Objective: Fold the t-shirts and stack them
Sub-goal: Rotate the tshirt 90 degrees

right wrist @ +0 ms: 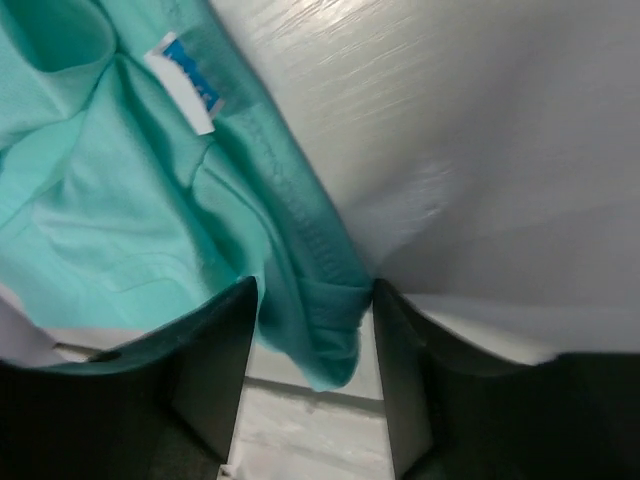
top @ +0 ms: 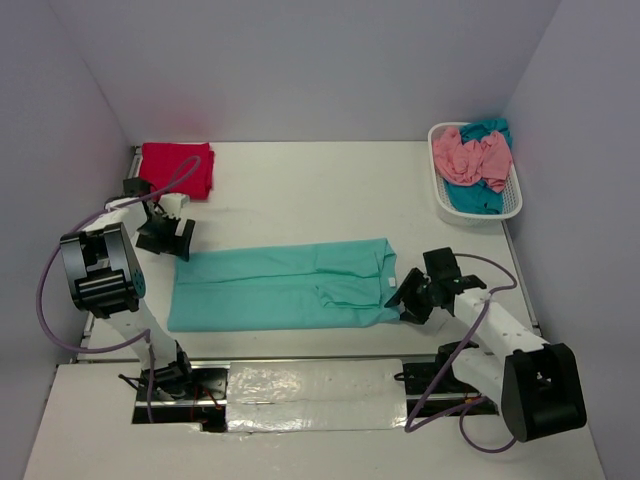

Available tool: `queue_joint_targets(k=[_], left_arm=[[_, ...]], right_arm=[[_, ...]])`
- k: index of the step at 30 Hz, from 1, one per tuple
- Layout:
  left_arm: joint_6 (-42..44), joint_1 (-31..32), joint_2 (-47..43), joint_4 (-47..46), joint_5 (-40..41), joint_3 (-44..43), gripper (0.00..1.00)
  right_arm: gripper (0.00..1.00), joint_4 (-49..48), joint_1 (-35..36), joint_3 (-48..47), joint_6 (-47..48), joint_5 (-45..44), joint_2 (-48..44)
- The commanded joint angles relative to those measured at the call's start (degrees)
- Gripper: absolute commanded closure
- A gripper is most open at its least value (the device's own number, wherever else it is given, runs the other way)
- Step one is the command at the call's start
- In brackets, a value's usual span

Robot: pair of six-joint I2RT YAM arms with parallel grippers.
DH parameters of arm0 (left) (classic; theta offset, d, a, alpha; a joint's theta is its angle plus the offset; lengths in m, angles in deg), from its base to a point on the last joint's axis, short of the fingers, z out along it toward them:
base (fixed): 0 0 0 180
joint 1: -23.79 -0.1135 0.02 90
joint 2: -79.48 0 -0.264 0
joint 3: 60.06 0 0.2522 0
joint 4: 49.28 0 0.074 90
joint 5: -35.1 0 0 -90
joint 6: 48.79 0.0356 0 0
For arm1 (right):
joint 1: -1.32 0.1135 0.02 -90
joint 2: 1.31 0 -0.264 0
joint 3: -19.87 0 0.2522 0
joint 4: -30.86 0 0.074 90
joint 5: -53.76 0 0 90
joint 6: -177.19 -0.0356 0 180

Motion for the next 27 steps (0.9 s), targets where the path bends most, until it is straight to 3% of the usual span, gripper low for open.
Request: queue_joint_targets(k=[1,7,14,18,23,26,27], left_arm=[[1.5,0.1,-0.2,-0.2,-0.5,-1.1,0.01],[1.9,0.1,-0.8,0.7,-1.2,-0.9,0.01],[1.8,0.1,-2.6,2.8,-2.3,-3.2,0.01],[2.1,0.0,-3.4,3.6,-1.6,-4.5,0.01],[2.7,0.0,-3.3,5.0,-2.6,-6.0,0.01],[3.3,0.1,-3.6,5.3,-3.6,-5.8,0.01],[3.3,0.3,-3.6,5.3,-3.8,-5.7,0.00]], right_arm=[[0.53,-0.3,-1.0,-0.6,-0.4,-4.5,0.4],[0.77,-2.2,-1.7,-8.0,4.2,-4.8,10.6],[0.94,-4.4,-3.0,-21.6,11.3,-8.5,28.4],[0.94,-2.8,-3.0,-36.6,15.5,-11.5,41.2],[0.93,3.1,-3.0,-64.2,19.5,-14.2,60.9],[0.86,8.8,-2.7,-82.7,22.5,-13.1,72.7],[0.74,10.2,-2.5,-92.4,23.2,-12.5,75.4]])
